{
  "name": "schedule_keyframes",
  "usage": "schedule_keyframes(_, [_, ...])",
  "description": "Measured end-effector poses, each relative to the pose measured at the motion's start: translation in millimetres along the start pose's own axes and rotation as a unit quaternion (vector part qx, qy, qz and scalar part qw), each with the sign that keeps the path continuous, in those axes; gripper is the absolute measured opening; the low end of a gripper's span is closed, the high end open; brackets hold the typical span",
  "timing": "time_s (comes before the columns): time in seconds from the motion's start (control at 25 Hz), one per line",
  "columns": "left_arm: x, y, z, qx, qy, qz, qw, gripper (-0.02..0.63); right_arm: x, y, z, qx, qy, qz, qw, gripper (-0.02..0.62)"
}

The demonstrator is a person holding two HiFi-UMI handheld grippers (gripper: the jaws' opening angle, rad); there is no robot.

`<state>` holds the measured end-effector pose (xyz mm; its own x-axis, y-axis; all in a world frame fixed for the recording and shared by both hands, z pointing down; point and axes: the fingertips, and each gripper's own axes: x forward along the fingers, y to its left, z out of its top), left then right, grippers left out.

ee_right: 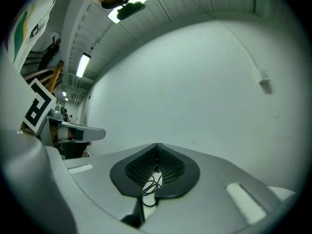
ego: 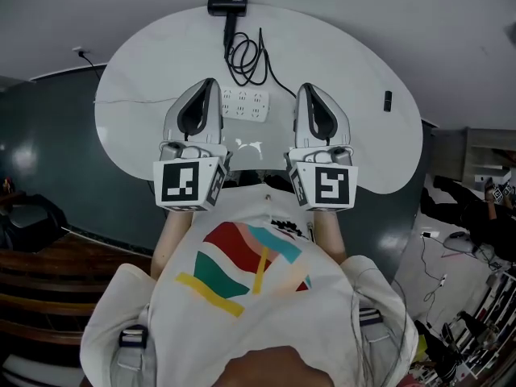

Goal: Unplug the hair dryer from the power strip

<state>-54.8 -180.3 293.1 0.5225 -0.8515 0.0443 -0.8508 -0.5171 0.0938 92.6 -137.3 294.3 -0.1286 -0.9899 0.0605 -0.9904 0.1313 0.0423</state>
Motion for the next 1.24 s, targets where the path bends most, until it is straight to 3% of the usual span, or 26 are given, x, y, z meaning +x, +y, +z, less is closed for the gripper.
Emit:
schedule_keyframes(0.96, [-1, -6, 12, 0.044, -0.014, 0.003, 0.9989, 0.000, -2, 6, -6, -0.014, 0.015, 0.008, 1.000, 0.012])
schedule_keyframes(1.24, [-5, -11, 11, 0.049, 0.016, -0.001, 0.9987, 0.000, -7, -1, -6, -0.008, 0.010, -0.001, 1.000, 0.012])
